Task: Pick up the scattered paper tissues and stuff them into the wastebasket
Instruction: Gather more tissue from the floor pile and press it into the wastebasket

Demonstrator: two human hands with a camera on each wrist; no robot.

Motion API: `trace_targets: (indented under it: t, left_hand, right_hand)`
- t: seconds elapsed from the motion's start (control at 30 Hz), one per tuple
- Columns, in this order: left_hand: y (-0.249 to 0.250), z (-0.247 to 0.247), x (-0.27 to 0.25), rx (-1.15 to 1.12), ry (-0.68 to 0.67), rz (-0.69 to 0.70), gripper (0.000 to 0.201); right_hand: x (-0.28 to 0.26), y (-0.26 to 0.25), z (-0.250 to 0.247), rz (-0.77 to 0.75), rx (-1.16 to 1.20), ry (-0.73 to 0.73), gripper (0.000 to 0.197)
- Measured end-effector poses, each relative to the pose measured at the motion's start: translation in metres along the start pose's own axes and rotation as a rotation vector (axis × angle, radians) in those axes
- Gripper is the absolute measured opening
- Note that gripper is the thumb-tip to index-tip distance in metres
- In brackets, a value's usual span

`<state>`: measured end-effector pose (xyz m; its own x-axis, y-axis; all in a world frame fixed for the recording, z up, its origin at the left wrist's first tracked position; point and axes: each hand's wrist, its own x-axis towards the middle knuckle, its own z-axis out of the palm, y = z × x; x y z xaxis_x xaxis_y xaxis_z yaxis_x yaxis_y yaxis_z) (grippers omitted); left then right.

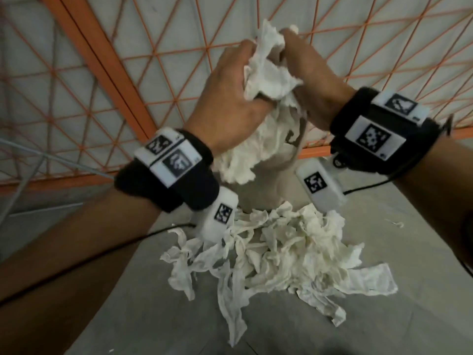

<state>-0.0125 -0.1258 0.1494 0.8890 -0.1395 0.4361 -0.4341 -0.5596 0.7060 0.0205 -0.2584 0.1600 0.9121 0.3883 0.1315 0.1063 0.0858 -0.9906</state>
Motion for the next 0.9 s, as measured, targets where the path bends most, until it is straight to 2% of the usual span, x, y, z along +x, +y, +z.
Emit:
trace_targets:
  t: [0.07,0.17,0.23,0.3,0.43,0.5,0.6,0.7,0.77,0.8,0.87,0.9]
  left_hand:
    - [-0.006,-0.001,0.023,0.062,0.055,0.018,0.05]
    - [-0.017,0.006,0.046,0.112,0.115,0.026,0.049]
    - [-0.027,0.017,0.05,0.161,0.112,0.021,0.047]
    - [-0.042,0.029,0.047,0.217,0.065,-0.012,0.048]
    - [-0.08,0.048,0.027,0.287,-0.133,-0.145,0.059]
    - [-0.092,0.052,0.019,0.368,-0.243,-0.192,0.065]
    - [-0.098,0.051,0.018,0.525,-0.467,-0.268,0.065]
    - [-0.096,0.042,0.026,0.517,-0.698,-0.399,0.054]
    - [-0.09,0.034,0.026,0.54,-0.729,-0.433,0.057]
    - [-0.088,0.029,0.025,0.507,-0.718,-0.438,0.067]
    - [-0.078,0.012,0.014,0.314,-0.627,-0.422,0.084]
    - [-0.073,0.003,0.005,0.218,-0.535,-0.388,0.086]
  right_hand:
    - [0.018,-0.006,-0.003,-0.052,0.018,0.068,0.04]
    - [0.041,-0.003,-0.01,-0.083,-0.02,0.163,0.021]
    - [0.054,0.012,-0.018,-0.067,-0.052,0.251,0.019]
    - [0.06,0.034,-0.025,-0.019,-0.097,0.273,0.024]
    - [0.059,0.08,-0.037,0.194,-0.419,0.084,0.016]
    - [0.056,0.094,-0.043,0.262,-0.723,0.012,0.021]
    - [0.056,0.099,-0.042,0.226,-1.12,-0.03,0.034]
    - [0.058,0.099,-0.035,0.19,-1.342,-0.232,0.039]
    - [0.05,0.093,-0.03,0.24,-1.411,-0.347,0.038]
    - [0.045,0.091,-0.031,0.22,-1.428,-0.367,0.036]
    - [0.029,0.084,-0.033,0.122,-1.409,-0.329,0.038]
    - [0.019,0.082,-0.034,0.045,-1.354,-0.27,0.039]
